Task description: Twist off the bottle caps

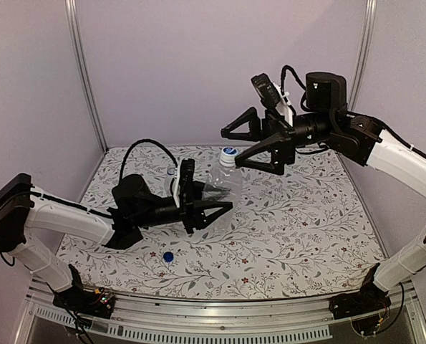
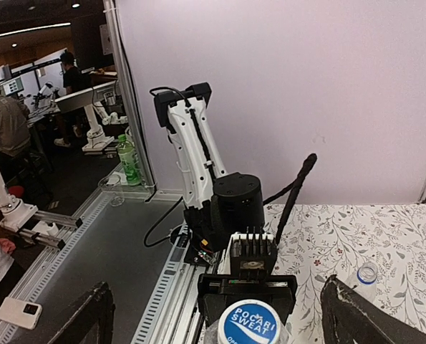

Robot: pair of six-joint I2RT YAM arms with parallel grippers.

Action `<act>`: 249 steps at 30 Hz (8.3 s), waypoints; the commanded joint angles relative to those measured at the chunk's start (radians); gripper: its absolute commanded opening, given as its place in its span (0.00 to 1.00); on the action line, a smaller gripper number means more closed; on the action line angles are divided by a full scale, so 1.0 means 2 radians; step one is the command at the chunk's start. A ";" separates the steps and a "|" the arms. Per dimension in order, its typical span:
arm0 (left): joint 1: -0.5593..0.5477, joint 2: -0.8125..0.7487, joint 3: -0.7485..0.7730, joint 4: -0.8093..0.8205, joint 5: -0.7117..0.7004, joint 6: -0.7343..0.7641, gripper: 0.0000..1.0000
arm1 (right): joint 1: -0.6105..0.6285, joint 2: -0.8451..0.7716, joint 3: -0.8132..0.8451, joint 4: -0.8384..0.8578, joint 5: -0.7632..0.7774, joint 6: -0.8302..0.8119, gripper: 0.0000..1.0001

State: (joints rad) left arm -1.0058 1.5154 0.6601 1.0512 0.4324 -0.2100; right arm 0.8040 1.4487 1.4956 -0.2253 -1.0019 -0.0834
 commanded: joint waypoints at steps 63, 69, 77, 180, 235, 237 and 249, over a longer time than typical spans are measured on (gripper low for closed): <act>-0.037 -0.026 0.025 -0.088 -0.272 0.050 0.52 | 0.049 0.009 -0.014 -0.003 0.333 0.128 0.24; -0.036 -0.031 0.009 -0.063 -0.216 0.067 0.55 | 0.048 -0.003 -0.020 0.003 0.271 0.063 0.18; -0.025 -0.035 -0.005 -0.021 -0.071 0.052 0.56 | 0.034 -0.013 -0.025 -0.006 0.049 -0.057 0.25; -0.021 -0.042 -0.018 -0.053 -0.247 0.046 0.48 | 0.065 0.040 0.016 0.004 0.322 0.131 0.37; -0.015 -0.037 -0.028 -0.020 -0.173 0.036 0.46 | 0.005 -0.034 -0.048 0.068 0.174 0.081 0.91; -0.017 -0.035 -0.027 -0.023 -0.179 0.039 0.46 | 0.005 -0.036 -0.046 0.079 0.215 0.116 0.90; -0.025 -0.031 -0.015 -0.042 -0.233 0.046 0.47 | 0.051 0.004 0.005 0.024 0.369 0.163 0.85</act>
State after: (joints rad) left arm -1.0416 1.4479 0.5980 0.9916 0.0288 -0.1390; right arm 0.8867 1.4284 1.4666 -0.1375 -0.3786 0.2016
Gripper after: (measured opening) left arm 0.469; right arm 0.867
